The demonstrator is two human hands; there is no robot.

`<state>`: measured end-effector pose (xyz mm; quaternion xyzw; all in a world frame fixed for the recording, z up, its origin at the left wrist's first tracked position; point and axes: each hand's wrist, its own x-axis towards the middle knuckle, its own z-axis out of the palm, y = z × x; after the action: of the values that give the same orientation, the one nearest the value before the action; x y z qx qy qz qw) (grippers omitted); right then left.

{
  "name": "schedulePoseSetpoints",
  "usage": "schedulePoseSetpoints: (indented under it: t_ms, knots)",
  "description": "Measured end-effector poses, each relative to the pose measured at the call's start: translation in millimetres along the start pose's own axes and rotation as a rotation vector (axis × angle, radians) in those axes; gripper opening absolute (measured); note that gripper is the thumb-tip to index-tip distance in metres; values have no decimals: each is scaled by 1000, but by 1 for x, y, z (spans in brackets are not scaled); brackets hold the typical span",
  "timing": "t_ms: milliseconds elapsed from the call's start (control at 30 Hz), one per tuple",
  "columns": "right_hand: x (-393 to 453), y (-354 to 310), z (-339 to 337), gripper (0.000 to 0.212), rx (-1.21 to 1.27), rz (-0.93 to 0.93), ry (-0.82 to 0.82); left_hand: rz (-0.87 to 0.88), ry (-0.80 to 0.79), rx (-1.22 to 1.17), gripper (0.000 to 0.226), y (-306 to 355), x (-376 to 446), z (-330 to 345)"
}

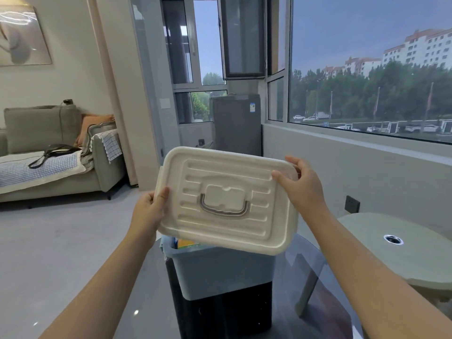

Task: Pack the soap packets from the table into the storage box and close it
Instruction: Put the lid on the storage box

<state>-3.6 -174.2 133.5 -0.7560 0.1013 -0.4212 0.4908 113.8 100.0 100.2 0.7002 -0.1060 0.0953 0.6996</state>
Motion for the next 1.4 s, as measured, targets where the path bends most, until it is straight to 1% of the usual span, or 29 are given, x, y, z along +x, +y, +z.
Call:
schedulePoseSetpoints:
  t_ms: [67,200,300,367,467,600,700,867,1000,1067,1100,1167,1233,1300,1400]
  knots:
    - [-2,13,3,47,-36,31,-6,-57,45,-10,30,-9,-3,0]
    - [-9,38,13,45,-45,113,-92,-175,133,23,35,-25,-5,2]
    - [-15,54,22,46,-63,164,-130,-178,193,70,31,-36,-5,5]
    - [-18,65,27,48,-98,206,-131,-124,189,160,26,-42,-6,6]
    - [-18,79,30,46,-175,259,-135,-109,190,282,37,-51,-6,8]
    - [-17,88,36,35,-264,274,-193,-218,130,393,39,-59,3,7]
    - [-19,91,37,29,-337,274,-159,-291,97,431,44,-60,9,5]
    - [-33,96,33,26,-415,247,-110,-320,47,402,32,-63,8,-1]
    - [-37,99,34,32,-400,275,-117,-345,41,384,27,-68,1,-2]
    - [-35,99,34,29,-377,305,-147,-355,75,408,26,-72,-1,-4]
    - [-33,100,33,25,-370,329,-169,-355,62,396,27,-73,-1,-4]
    - [-25,101,31,17,-369,381,-208,-373,-19,320,33,-73,0,-4]
    - [-14,101,31,15,-331,429,-221,-429,-60,234,40,-73,2,-5]
    - [-4,100,35,21,-265,506,-234,-497,-51,195,43,-73,4,-8]
    - [6,98,43,37,-47,723,-326,-586,-96,158,43,-75,7,-11]
